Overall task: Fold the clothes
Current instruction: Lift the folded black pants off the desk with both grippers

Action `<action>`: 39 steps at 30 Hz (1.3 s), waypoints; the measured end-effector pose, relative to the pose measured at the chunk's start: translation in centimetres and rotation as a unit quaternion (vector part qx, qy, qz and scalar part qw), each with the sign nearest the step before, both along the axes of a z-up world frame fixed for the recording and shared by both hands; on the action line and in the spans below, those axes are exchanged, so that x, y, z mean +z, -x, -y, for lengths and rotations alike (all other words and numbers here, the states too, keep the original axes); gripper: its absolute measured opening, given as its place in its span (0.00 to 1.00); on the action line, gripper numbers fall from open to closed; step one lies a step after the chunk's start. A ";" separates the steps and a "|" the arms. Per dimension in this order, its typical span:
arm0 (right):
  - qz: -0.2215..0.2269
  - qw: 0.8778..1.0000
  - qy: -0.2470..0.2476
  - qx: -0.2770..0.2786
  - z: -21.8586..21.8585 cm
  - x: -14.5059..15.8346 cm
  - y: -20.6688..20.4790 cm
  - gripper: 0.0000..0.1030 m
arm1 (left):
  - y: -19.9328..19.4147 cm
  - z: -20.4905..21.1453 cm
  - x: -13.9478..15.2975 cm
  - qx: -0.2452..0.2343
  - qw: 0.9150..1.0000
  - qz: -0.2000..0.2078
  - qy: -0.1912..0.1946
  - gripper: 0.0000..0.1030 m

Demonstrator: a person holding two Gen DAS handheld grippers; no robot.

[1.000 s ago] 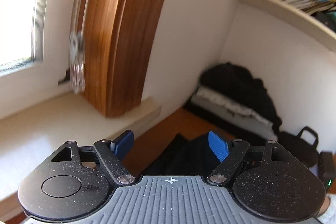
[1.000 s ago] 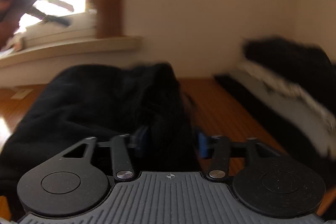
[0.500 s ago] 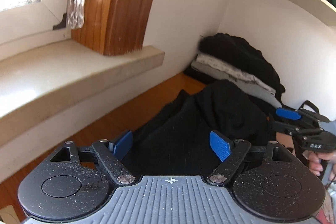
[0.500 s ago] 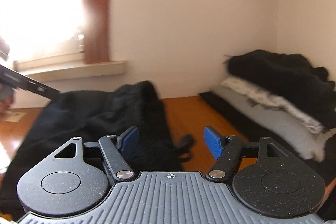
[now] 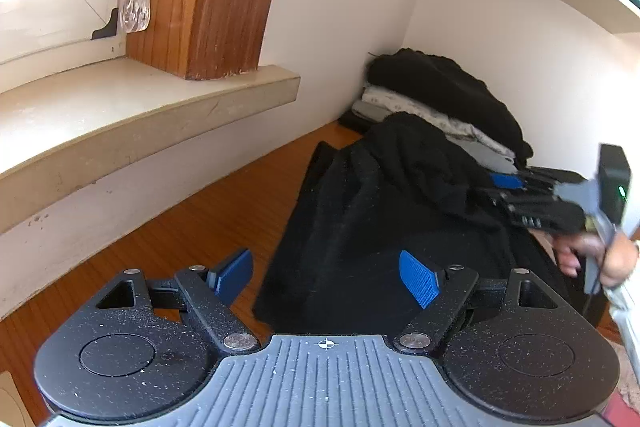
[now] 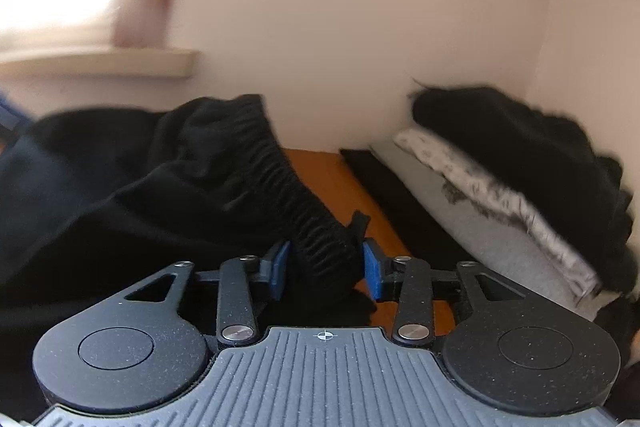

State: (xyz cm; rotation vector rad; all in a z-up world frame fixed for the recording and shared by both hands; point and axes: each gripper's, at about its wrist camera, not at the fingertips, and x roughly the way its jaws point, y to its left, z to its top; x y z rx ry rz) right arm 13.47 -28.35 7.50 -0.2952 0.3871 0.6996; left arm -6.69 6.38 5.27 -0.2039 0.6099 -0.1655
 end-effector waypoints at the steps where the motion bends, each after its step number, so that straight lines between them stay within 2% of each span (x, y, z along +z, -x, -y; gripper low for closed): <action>1: -0.001 1.000 -0.008 -0.001 0.4 0.3 0.2 0.52 | 0.0 0.2 -0.2 -0.007 1.000 0.001 0.001 0.81; 5: -0.003 1.000 -0.024 0.004 2.2 1.0 2.2 0.54 | -0.2 1.3 -1.1 -0.028 0.999 0.009 -0.014 0.81; 8: -0.031 0.999 -0.033 0.013 3.5 1.0 3.7 0.54 | -0.4 1.7 -1.7 -0.024 0.999 0.014 -0.020 0.80; 10: -0.068 0.996 -0.054 0.018 4.2 0.8 4.1 0.54 | -0.5 1.9 -2.1 -0.020 0.999 0.016 -0.022 0.73; 14: -0.116 0.991 -0.069 0.027 3.6 0.5 4.7 0.54 | -0.4 1.8 -2.3 -0.013 1.000 0.010 -0.021 0.66; 17: -0.123 0.991 -0.048 0.020 2.3 -0.2 4.1 0.53 | -0.3 1.7 -2.4 -0.010 1.000 0.006 -0.020 0.66; 18: -0.126 0.991 -0.051 0.019 2.1 -0.4 3.7 0.42 | -0.2 1.7 -2.5 -0.009 1.000 0.006 -0.021 0.66; 19: -0.125 0.990 -0.058 0.015 2.2 -0.4 3.4 0.12 | -0.1 1.8 -2.5 -0.009 1.000 0.006 -0.025 0.66; 20: -0.115 0.991 -0.065 0.010 2.5 -0.2 3.4 0.06 | -0.1 1.9 -2.5 -0.007 1.000 0.006 -0.029 0.66; 23: -0.063 0.994 -0.091 -0.025 4.5 1.6 3.6 0.04 | 0.0 1.9 -2.5 -0.003 1.000 0.003 -0.029 0.66; 24: -0.044 0.993 -0.100 -0.044 5.4 2.2 3.5 0.04 | 0.1 1.8 -2.5 -0.003 1.000 0.002 -0.026 0.66; 26: -0.062 0.991 -0.105 -0.049 6.6 2.3 2.6 0.04 | 0.1 1.8 -2.6 -0.005 1.000 0.000 -0.020 0.66; 29: -0.060 0.995 -0.066 -0.046 6.0 1.5 2.3 0.07 | 0.1 1.9 -2.5 -0.006 1.000 0.000 -0.020 0.66; 30: -0.064 0.995 -0.064 -0.044 5.9 1.4 2.1 0.11 | 0.2 1.9 -2.5 -0.006 1.000 0.000 -0.022 0.67; 32: -0.066 0.994 -0.071 -0.045 6.1 1.5 1.8 0.25 | 0.3 1.8 -2.4 -0.005 1.000 0.007 -0.020 0.68; 33: -0.072 0.992 -0.097 -0.046 6.7 1.7 1.4 0.40 | 0.4 1.7 -2.3 -0.005 1.000 0.011 -0.018 0.68; 34: -0.086 0.987 -0.128 -0.044 7.4 2.0 0.8 0.46 | 0.5 1.7 -2.3 -0.005 1.000 0.016 -0.017 0.68; 36: -0.121 0.979 -0.161 -0.038 7.6 1.9 -0.6 0.46 | 0.7 1.7 -2.1 -0.005 0.999 0.028 -0.018 0.67; 39: -0.158 0.977 -0.136 -0.037 5.9 0.8 -3.2 0.50 | 0.6 1.7 -2.3 -0.005 1.000 0.023 -0.018 0.67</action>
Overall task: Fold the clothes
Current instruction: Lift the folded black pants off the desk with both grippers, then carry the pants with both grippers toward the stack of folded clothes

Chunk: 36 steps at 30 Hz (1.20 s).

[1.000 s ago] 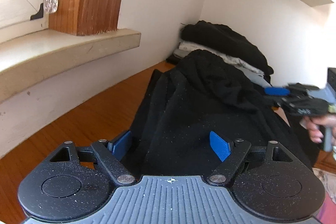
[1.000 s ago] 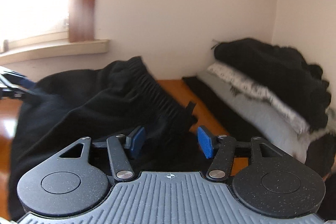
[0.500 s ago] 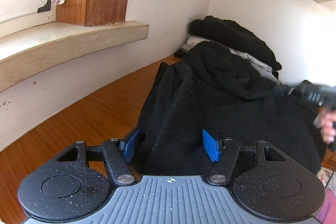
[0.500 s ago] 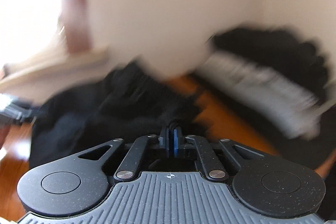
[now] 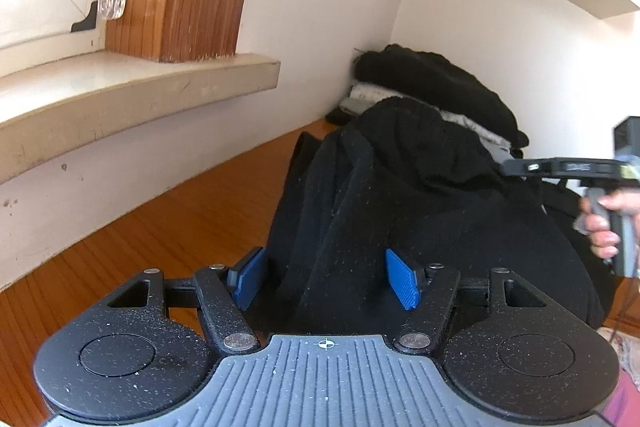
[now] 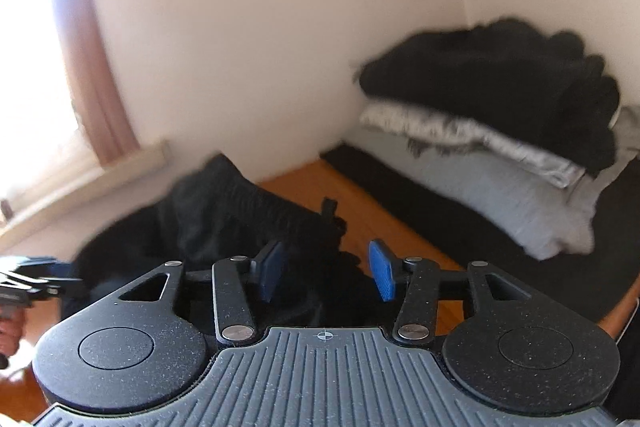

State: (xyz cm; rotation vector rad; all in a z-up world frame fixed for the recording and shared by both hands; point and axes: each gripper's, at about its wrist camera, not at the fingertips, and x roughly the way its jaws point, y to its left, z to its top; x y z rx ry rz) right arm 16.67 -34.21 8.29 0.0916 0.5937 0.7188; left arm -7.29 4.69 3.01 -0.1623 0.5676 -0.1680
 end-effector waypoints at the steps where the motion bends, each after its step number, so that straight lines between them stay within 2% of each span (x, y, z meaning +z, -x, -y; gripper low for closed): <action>1: -0.014 1.000 0.000 0.006 -0.6 -0.4 -0.8 0.53 | 0.0 0.0 0.0 0.000 1.000 -0.001 0.000 0.67; 3: -0.022 1.000 -0.010 0.010 -1.4 -0.6 -1.5 0.53 | -0.1 -0.1 -0.1 -0.001 1.000 -0.005 0.000 0.67; 4: -0.016 1.000 -0.014 0.016 -1.8 -0.5 -1.6 0.38 | -0.2 -0.1 -0.2 -0.001 1.000 -0.007 0.001 0.67; 6: 0.029 1.000 -0.005 0.005 -2.5 0.4 -1.6 0.10 | -0.4 -0.2 -0.3 0.001 1.000 -0.015 0.002 0.67; 8: 0.061 0.998 0.004 -0.017 -3.0 1.3 -1.9 0.09 | -0.5 -0.2 -0.5 0.002 1.000 -0.019 0.004 0.67; 10: 0.063 0.998 0.019 -0.024 -3.7 1.6 -2.4 0.14 | -0.5 -0.2 -0.6 0.002 1.000 -0.019 0.007 0.67; 12: 0.067 0.996 0.057 -0.020 -4.6 1.2 -2.1 0.21 | -0.4 0.0 -0.5 0.003 1.000 -0.015 0.002 0.68; 14: 0.081 0.994 0.071 -0.015 -4.4 1.0 -0.7 0.35 | -0.1 0.1 -0.1 0.007 1.000 0.001 -0.005 0.68; 15: 0.085 0.994 0.070 -0.010 -3.9 0.9 0.1 0.48 | 0.2 0.2 0.1 0.012 1.000 0.013 -0.007 0.68; 16: 0.088 0.994 0.067 -0.004 -3.2 0.9 0.9 0.50 | 0.4 0.2 0.4 0.017 0.999 0.026 -0.006 0.68; 19: 0.085 0.995 0.056 0.019 -0.6 0.9 3.3 0.51 | 1.1 0.2 1.3 0.025 0.998 0.060 0.005 0.66; 20: 0.081 0.995 0.051 0.028 0.1 0.9 4.3 0.51 | 1.2 0.3 1.6 0.023 0.998 0.066 0.006 0.60; 21: 0.075 0.995 0.046 0.039 0.7 0.7 5.3 0.52 | 1.2 0.7 1.7 0.018 0.998 0.065 0.003 0.42; 23: 0.058 0.996 0.034 0.058 1.6 0.4 7.0 0.55 | 1.1 1.5 1.9 0.008 0.998 0.055 -0.008 0.35; 24: 0.048 0.996 0.026 0.066 1.9 0.2 7.7 0.55 | 1.1 2.1 1.9 0.000 0.999 0.052 -0.015 0.24; 25: 0.040 0.996 0.018 0.073 2.0 0.0 8.3 0.55 | 1.2 2.9 1.8 -0.008 0.998 0.052 -0.029 0.19; 28: 0.021 0.995 -0.001 0.096 1.9 -0.4 10.1 0.55 | 1.5 5.2 1.7 -0.012 0.995 0.056 -0.081 0.19; 32: -0.003 0.994 0.001 0.109 1.0 -1.3 11.3 0.54 | 2.0 7.1 1.6 -0.035 0.992 0.057 -0.108 0.19; 33: -0.006 0.994 -0.001 0.109 0.9 -1.5 11.3 0.53 | 2.2 7.6 1.5 -0.038 0.990 0.058 -0.119 0.19; 36: -0.001 0.993 -0.020 0.112 1.0 -1.6 11.1 0.04 | 2.5 9.0 1.4 -0.042 0.986 0.063 -0.150 0.19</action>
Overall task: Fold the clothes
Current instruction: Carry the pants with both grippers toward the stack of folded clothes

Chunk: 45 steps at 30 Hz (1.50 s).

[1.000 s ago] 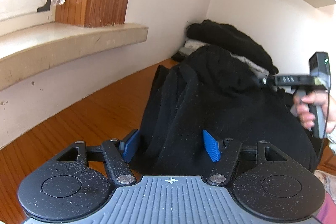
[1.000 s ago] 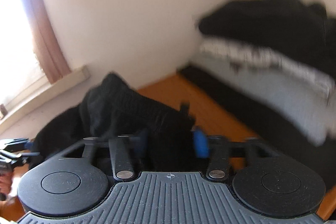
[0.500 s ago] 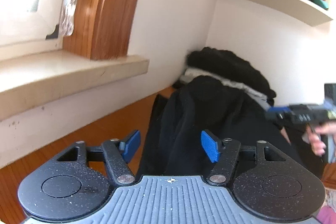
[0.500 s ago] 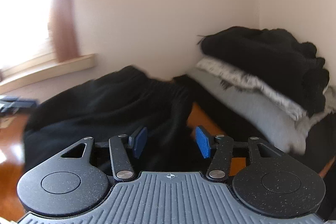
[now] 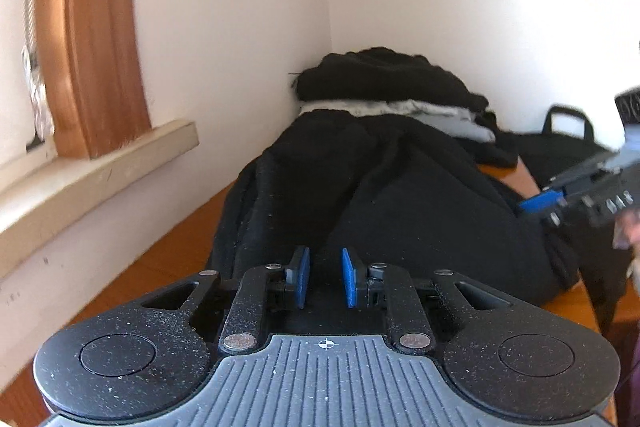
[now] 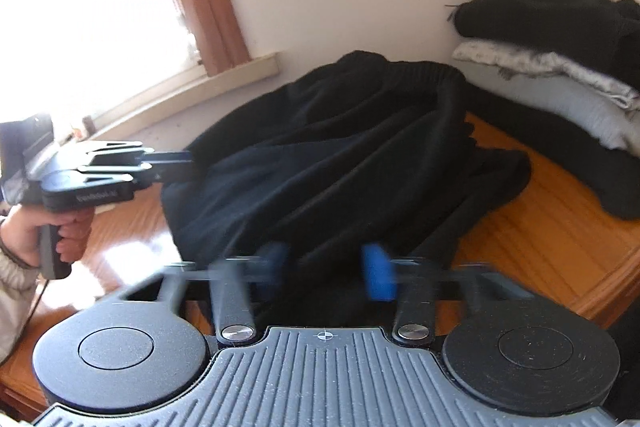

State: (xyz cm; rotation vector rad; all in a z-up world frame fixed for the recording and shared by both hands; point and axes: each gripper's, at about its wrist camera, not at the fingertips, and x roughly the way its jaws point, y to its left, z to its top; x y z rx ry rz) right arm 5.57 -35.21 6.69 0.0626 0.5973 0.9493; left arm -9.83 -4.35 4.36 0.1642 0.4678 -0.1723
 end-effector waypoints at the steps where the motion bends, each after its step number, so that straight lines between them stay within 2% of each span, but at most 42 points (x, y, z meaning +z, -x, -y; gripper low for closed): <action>1: 0.011 1.000 -0.013 -0.007 0.4 0.4 0.2 0.04 | 0.2 0.3 0.1 -0.003 1.000 0.002 -0.005 0.20; 2: 0.020 0.999 -0.031 -0.014 0.8 1.0 0.3 0.04 | 0.4 0.7 0.1 -0.008 1.000 0.004 -0.011 0.22; 4: 0.027 0.998 -0.052 -0.020 1.4 2.0 0.3 0.04 | 1.2 1.5 0.1 -0.026 0.999 0.015 -0.028 0.34; 5: 0.033 0.998 -0.051 -0.022 1.4 2.3 0.3 0.04 | 1.6 2.0 0.1 -0.035 0.998 0.020 -0.038 0.38; 8: 0.041 0.998 -0.032 -0.029 0.9 2.7 0.2 0.04 | 2.0 3.5 -0.1 -0.056 0.997 0.013 -0.055 0.41; 9: 0.037 0.999 -0.026 -0.030 0.8 2.6 0.1 0.04 | 2.0 4.0 -0.3 -0.060 0.996 0.012 -0.066 0.53; 10: 0.029 0.999 -0.016 -0.027 0.5 2.4 -0.2 0.04 | 1.8 4.4 -0.6 -0.054 0.995 0.009 -0.082 0.57; 11: 0.023 0.999 -0.005 -0.023 0.3 2.2 -0.3 0.05 | 1.4 4.6 -0.8 -0.042 0.995 0.005 -0.092 0.56; 12: 0.021 1.000 0.002 -0.021 0.4 2.0 -0.1 0.11 | 1.1 4.5 -1.1 -0.035 0.995 0.000 -0.092 0.53; 14: 0.019 1.000 0.006 -0.016 0.8 1.7 0.7 0.16 | 0.7 3.7 -1.3 -0.026 0.997 -0.015 -0.070 0.52; 15: 0.019 1.000 0.002 -0.007 1.2 1.5 1.2 0.25 | 0.6 3.2 -1.3 -0.021 0.998 -0.017 -0.063 0.50; 18: 0.024 0.999 0.008 0.042 1.5 1.2 2.7 0.29 | 0.5 2.2 -1.3 -0.005 0.998 -0.017 -0.057 0.43; 23: 0.000 0.998 0.047 0.045 0.1 -0.4 2.7 0.29 | -0.2 1.0 -1.6 -0.002 0.999 -0.025 -0.039 0.42; 24: -0.006 0.998 0.049 0.045 0.0 -0.6 2.5 0.16 | -0.3 0.8 -1.7 -0.002 0.999 -0.026 -0.037 0.42; 25: -0.001 0.998 0.050 0.042 0.1 -0.4 2.5 0.03 | -0.5 0.7 -1.8 -0.003 0.999 -0.027 -0.037 0.42; 28: 0.035 0.998 0.047 0.033 1.6 2.0 3.3 0.02 | -0.5 0.3 -2.0 -0.004 0.999 -0.030 -0.038 0.41; 31: 0.076 0.994 0.071 0.025 2.9 4.8 4.6 0.00 | -0.6 -0.2 -2.0 -0.007 0.999 -0.035 -0.018 0.38; 33: 0.101 0.990 0.100 -0.003 3.4 5.4 5.1 0.01 | -0.5 -0.2 -2.0 0.000 0.999 -0.034 -0.027 0.38; 36: 0.091 0.990 0.101 -0.028 4.8 5.3 4.5 0.01 | -0.5 -0.4 -1.9 0.004 0.999 -0.034 -0.018 0.38; 39: 0.075 0.993 0.095 -0.016 4.3 4.5 4.3 0.01 | -0.4 -0.6 -1.7 0.001 1.000 -0.029 -0.002 0.38; 42: 0.086 0.993 0.085 -0.001 2.5 4.2 4.5 0.04 | -0.2 -1.2 -1.0 0.003 1.000 -0.019 0.021 0.39; 44: 0.095 0.993 0.066 0.005 1.1 4.1 4.3 0.12 | 0.1 -1.7 -0.5 0.007 0.999 -0.006 0.036 0.39; 45: 0.100 0.993 0.055 0.009 0.3 4.1 4.1 0.21 | 0.2 -2.1 -0.2 0.011 0.999 -0.002 0.042 0.39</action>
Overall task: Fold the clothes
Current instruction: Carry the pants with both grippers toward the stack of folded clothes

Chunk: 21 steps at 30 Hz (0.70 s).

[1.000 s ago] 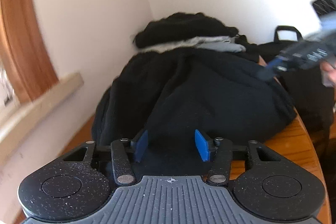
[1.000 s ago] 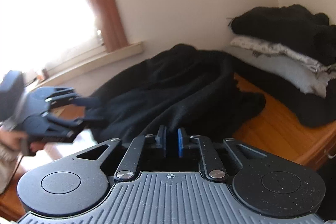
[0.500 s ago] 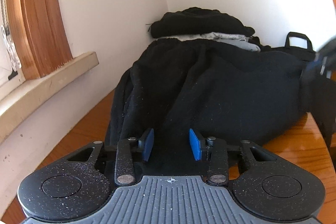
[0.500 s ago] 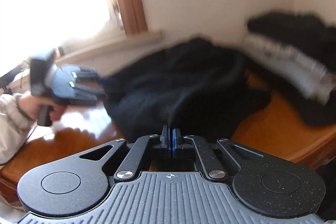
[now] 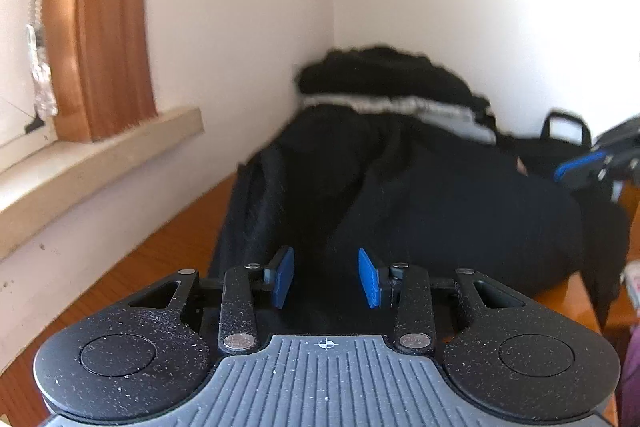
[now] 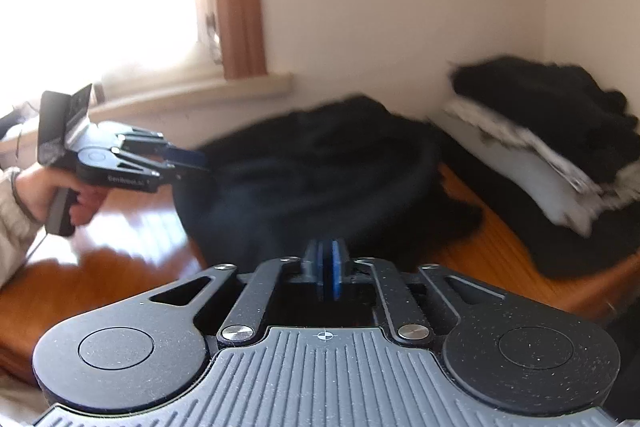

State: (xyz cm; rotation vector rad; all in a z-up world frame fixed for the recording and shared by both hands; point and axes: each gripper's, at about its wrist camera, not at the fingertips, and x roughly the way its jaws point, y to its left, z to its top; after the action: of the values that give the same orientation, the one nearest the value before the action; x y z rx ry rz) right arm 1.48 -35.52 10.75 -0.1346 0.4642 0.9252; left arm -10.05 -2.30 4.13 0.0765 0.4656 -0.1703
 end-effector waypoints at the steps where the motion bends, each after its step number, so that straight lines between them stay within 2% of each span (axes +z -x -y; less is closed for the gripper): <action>1: 0.000 1.000 -0.010 0.006 -0.8 -0.1 -0.3 0.27 | 0.1 -0.3 0.2 0.003 1.000 0.004 0.006 0.39; 3: -0.003 1.000 -0.019 0.021 -2.6 -0.7 -1.3 0.33 | 0.1 -0.9 0.5 0.009 1.000 0.010 0.013 0.39; 5: 0.008 1.000 -0.006 0.029 -4.2 -1.6 -2.3 0.34 | -0.2 -1.3 0.4 0.015 1.000 0.004 0.011 0.34; 7: 0.009 1.000 0.016 0.023 -5.1 -2.8 -3.5 0.34 | -0.7 -1.6 0.0 0.024 1.000 -0.012 0.008 0.22; 9: -0.009 0.999 0.039 0.020 -5.1 -4.2 -4.7 0.34 | -0.9 -2.0 -0.4 0.025 0.999 -0.023 0.008 0.20; 11: 0.000 0.998 0.041 0.039 -4.4 -5.1 -4.9 0.34 | -1.0 -2.2 -0.6 0.025 0.999 -0.027 0.008 0.20; 12: -0.004 0.998 0.036 0.043 -3.9 -5.2 -4.9 0.34 | -0.9 -2.0 -0.3 0.022 0.999 -0.024 0.008 0.17; 16: -0.016 0.997 0.045 0.057 -2.4 -5.3 -4.9 0.34 | -0.9 -0.6 1.6 -0.011 1.000 -0.003 0.016 0.17; 18: -0.022 0.997 0.044 0.066 -1.5 -5.4 -5.1 0.34 | -1.8 1.2 2.4 -0.029 1.000 0.000 0.002 0.17; 21: -0.024 0.996 0.045 0.077 -0.5 -5.1 -4.8 0.33 | -4.4 4.5 3.3 -0.058 0.997 -0.006 -0.047 0.17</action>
State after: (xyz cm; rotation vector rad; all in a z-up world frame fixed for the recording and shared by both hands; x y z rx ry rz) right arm 6.26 -35.07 5.61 -0.2328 0.5468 1.0598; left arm -5.61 -6.79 7.38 0.1957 0.4815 -0.2628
